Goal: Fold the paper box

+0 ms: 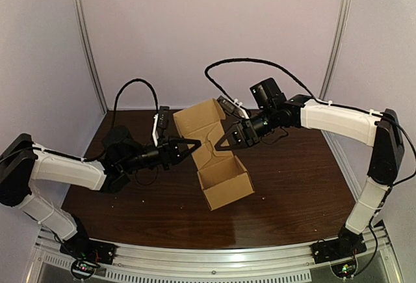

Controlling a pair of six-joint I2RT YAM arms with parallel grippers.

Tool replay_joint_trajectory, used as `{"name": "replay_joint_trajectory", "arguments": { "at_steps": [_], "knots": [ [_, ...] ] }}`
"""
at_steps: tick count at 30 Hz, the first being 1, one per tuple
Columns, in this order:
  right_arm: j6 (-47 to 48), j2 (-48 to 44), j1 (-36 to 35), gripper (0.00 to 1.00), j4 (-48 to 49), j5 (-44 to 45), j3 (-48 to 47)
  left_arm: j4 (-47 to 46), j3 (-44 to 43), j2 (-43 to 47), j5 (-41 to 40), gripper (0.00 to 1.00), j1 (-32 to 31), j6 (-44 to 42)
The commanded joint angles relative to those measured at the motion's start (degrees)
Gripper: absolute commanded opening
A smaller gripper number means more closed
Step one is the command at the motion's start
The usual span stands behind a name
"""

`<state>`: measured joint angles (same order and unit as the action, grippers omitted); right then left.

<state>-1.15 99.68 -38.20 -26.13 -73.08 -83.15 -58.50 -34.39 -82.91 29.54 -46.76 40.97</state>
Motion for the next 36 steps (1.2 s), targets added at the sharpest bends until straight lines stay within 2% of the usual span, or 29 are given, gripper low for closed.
{"name": "replay_joint_trajectory", "arguments": {
  "at_steps": [1,3,5,9,12,18,23,30,36],
  "knots": [
    [7.16,-2.58,0.97,0.25,-8.61,4.47,-1.16,4.19,-1.11,2.14,0.30,0.00,0.09,-6.08],
    [15.08,-3.21,1.30,0.39,-17.57,7.27,-4.04,7.31,-1.03,2.44,-0.01,0.00,0.09,-9.16],
    [25.36,-3.43,1.81,0.49,-28.97,10.90,-8.13,11.25,-1.26,2.67,0.24,0.00,0.09,-12.74],
    [40.55,-1.18,2.32,0.53,-49.49,19.68,-16.09,18.22,-1.30,2.67,-0.19,0.00,0.09,-19.96],
    [45.10,-0.76,2.31,0.54,-55.56,25.85,-17.73,24.06,-1.80,1.96,-1.08,0.00,0.09,-25.43],
    [40.09,-4.39,2.04,0.54,-45.18,34.71,-15.36,27.43,-1.69,-0.17,-3.07,0.00,-0.57,-32.92],
    [38.68,-4.15,-0.86,0.55,-37.36,39.88,-14.83,30.08,-3.17,-2.78,-4.30,0.00,-2.22,-37.82],
    [39.30,1.22,-3.86,0.55,-36.05,40.96,-19.28,30.11,-3.57,-4.53,-7.72,0.00,-4.46,-42.89],
    [39.48,2.01,-5.05,0.53,-36.52,40.93,-18.66,30.36,-2.68,-5.08,-10.46,0.02,-6.19,-46.95]
  ]
}}
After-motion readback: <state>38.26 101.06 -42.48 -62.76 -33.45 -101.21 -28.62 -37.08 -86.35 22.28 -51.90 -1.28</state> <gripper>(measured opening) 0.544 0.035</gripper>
